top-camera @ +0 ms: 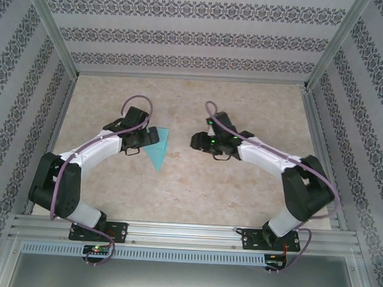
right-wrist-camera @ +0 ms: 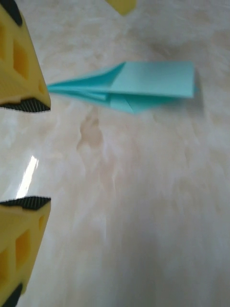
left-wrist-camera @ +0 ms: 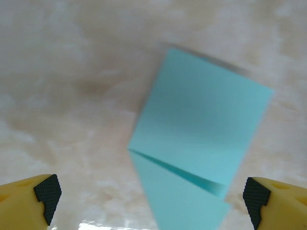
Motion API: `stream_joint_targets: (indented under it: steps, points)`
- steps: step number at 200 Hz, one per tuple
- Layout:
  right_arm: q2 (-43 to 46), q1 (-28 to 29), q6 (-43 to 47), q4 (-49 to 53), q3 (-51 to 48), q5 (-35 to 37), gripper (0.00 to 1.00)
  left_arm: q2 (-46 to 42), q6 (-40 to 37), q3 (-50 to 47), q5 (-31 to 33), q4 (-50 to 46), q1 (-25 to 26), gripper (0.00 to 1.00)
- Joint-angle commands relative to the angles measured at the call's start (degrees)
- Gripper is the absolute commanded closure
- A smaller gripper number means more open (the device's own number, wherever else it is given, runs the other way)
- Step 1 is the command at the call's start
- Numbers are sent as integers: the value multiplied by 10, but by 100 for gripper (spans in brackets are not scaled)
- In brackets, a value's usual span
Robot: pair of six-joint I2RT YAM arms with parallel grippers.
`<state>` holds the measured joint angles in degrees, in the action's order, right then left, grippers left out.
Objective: Fold a paper plane with a square sheet of paper (pick it up from the middle)
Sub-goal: Turn over the paper at the center of the table, then move the paper to the center of the table.
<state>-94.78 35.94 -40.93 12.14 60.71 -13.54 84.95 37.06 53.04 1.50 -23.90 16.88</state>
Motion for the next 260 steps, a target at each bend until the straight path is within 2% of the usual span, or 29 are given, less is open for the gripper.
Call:
stream_joint_targets:
  steps: [1,36,58,113,154,180,208,260]
  points:
    - [-60,56,-23,-19,57,8,55,-33,28,-35,-40,34,-41,0]
    - [-150,120,-27,1,144,-12,65,-77,39,-97,-60,63,-105,0]
    - [-199,142,-25,32,203,-27,70,-93,44,-113,-67,66,-126,0]
    - [-280,149,-11,116,298,-28,70,-90,39,-108,-86,59,-133,0]
    - [-313,143,23,177,331,-22,67,-82,43,-106,-100,67,-134,0]
    - [-321,129,55,204,322,-31,66,-74,43,-104,-114,71,-133,0]
    - [-308,112,138,237,293,-20,65,-67,46,-103,-126,73,-134,0]
    - [-209,49,296,255,180,1,62,-61,46,-102,-176,89,-133,0]
